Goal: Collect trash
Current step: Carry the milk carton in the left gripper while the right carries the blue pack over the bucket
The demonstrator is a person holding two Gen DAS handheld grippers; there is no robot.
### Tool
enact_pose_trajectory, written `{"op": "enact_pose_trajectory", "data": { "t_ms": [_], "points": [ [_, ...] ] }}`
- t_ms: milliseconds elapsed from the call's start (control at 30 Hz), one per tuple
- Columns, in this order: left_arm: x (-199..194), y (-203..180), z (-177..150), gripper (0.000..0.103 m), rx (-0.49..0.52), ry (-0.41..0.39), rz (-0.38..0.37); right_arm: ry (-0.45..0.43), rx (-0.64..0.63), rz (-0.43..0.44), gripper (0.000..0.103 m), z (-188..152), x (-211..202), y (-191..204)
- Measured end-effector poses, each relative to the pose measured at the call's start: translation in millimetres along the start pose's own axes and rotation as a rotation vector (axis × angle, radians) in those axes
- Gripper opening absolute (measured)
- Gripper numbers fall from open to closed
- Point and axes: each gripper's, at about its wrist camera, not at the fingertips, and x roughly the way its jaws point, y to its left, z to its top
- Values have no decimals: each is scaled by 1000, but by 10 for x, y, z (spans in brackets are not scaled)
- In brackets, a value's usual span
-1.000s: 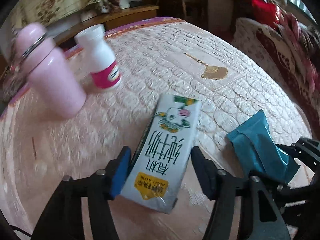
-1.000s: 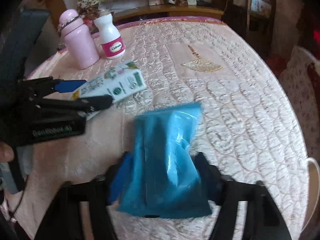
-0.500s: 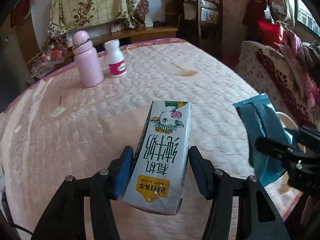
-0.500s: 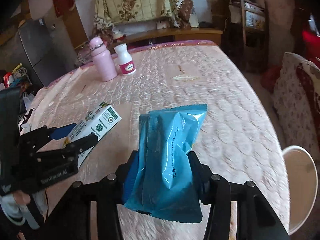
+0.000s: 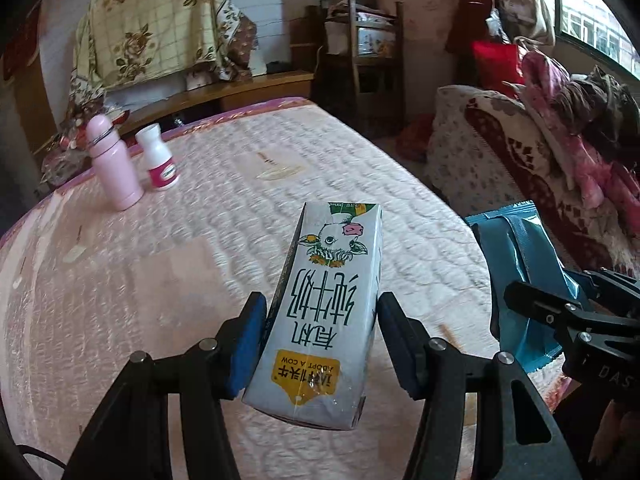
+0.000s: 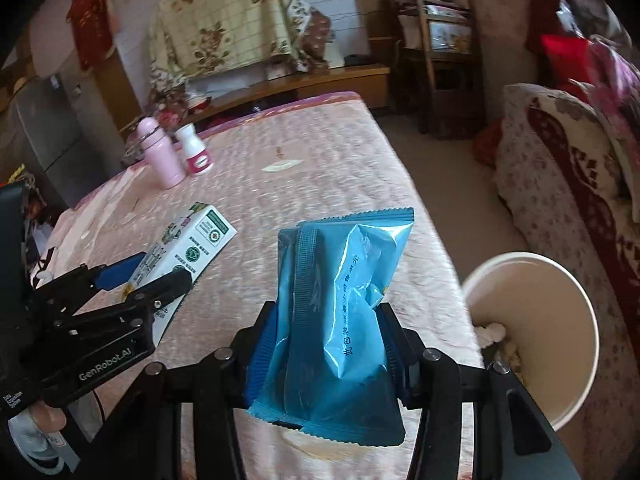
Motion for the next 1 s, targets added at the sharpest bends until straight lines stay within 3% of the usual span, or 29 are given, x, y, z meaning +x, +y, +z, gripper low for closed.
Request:
{"op": "enact_pose_trajectory", "data": {
  "t_ms": [1000],
  "points": [
    [262,-1352,223,59,141,19,-163,-33,215,-186,53,-238,-522,-1425]
  ]
}}
